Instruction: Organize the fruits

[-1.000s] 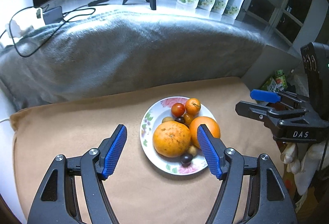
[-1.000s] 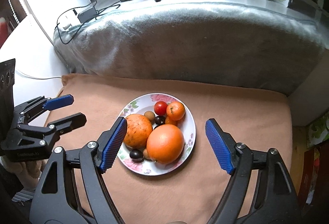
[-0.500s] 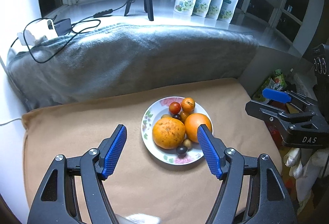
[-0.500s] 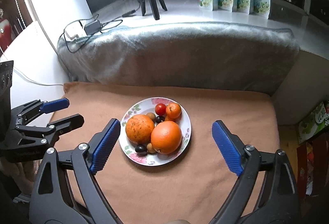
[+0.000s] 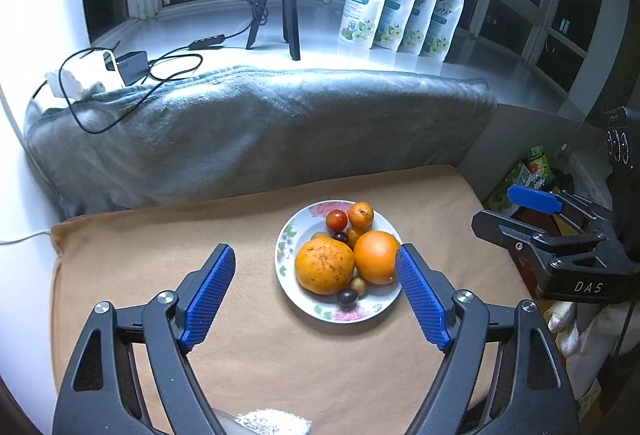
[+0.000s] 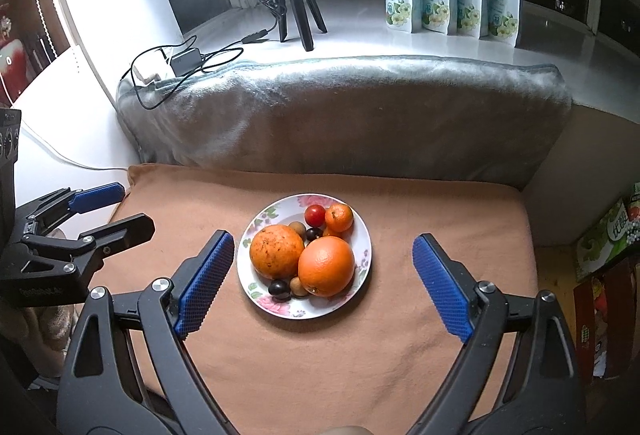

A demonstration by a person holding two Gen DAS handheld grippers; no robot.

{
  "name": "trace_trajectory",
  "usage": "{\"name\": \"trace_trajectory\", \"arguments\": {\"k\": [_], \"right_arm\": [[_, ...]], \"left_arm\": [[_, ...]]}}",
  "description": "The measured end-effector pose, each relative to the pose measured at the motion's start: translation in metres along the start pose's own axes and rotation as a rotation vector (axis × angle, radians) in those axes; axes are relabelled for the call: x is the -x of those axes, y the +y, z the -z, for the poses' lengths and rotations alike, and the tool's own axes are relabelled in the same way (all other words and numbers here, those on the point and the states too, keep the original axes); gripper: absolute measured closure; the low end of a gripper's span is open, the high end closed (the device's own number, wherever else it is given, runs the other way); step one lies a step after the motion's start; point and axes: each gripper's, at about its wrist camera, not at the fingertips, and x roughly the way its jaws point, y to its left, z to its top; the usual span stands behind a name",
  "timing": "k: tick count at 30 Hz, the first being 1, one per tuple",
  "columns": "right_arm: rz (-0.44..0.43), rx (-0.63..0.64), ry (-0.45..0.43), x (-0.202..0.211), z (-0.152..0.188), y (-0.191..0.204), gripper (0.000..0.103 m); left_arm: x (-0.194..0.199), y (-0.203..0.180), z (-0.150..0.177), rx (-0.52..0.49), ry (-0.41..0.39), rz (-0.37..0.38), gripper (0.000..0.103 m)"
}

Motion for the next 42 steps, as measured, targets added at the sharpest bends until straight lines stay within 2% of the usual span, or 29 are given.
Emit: {"name": "trace_trajectory", "arguments": {"k": [42], "right_arm": [[-0.002,-0.007,0.021,-0.0052,0.0044,-0.0037,0.01]], "left_arm": [[0.0051,-0.0035,-0.0004,-0.002,-0.016,-0.022,0.02]]}}
